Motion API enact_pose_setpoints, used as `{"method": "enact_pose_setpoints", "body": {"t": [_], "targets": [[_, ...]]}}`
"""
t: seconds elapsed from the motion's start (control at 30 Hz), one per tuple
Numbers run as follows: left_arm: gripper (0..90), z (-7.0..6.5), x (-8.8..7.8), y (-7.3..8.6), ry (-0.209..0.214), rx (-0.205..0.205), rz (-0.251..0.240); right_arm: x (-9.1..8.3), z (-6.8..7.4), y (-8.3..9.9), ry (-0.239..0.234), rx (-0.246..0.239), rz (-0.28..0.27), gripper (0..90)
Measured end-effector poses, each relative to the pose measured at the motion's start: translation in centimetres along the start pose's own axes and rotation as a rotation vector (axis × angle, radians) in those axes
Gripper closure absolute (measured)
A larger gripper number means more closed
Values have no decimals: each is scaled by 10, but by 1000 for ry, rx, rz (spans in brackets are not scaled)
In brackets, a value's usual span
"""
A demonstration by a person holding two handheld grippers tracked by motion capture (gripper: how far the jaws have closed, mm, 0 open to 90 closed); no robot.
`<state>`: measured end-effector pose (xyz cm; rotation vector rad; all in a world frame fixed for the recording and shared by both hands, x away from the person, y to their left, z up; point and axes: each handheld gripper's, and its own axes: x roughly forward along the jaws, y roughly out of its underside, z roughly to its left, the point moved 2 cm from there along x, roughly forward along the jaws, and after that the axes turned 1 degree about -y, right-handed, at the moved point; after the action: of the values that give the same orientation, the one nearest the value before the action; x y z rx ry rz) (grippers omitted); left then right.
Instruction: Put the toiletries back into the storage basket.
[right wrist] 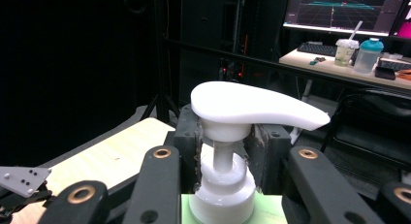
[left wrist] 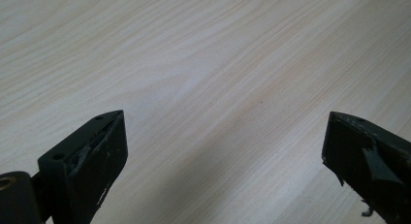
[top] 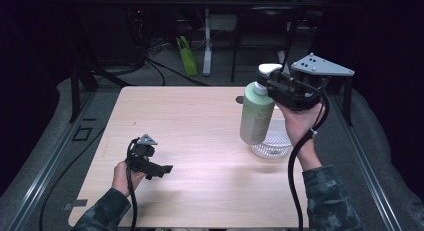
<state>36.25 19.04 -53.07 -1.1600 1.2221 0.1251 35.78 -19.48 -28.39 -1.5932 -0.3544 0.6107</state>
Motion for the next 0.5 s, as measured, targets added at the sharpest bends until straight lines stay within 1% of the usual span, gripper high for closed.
{"method": "enact_pose_setpoints", "body": {"t": [0.23, 0.5], "targets": [[24, 1, 0, 0, 0, 3, 2, -2, -4, -8, 15, -4, -16, 684], [24, 0, 0, 0, -2, 3, 2, -5, -9, -13, 38, -7, -18, 684]]}}
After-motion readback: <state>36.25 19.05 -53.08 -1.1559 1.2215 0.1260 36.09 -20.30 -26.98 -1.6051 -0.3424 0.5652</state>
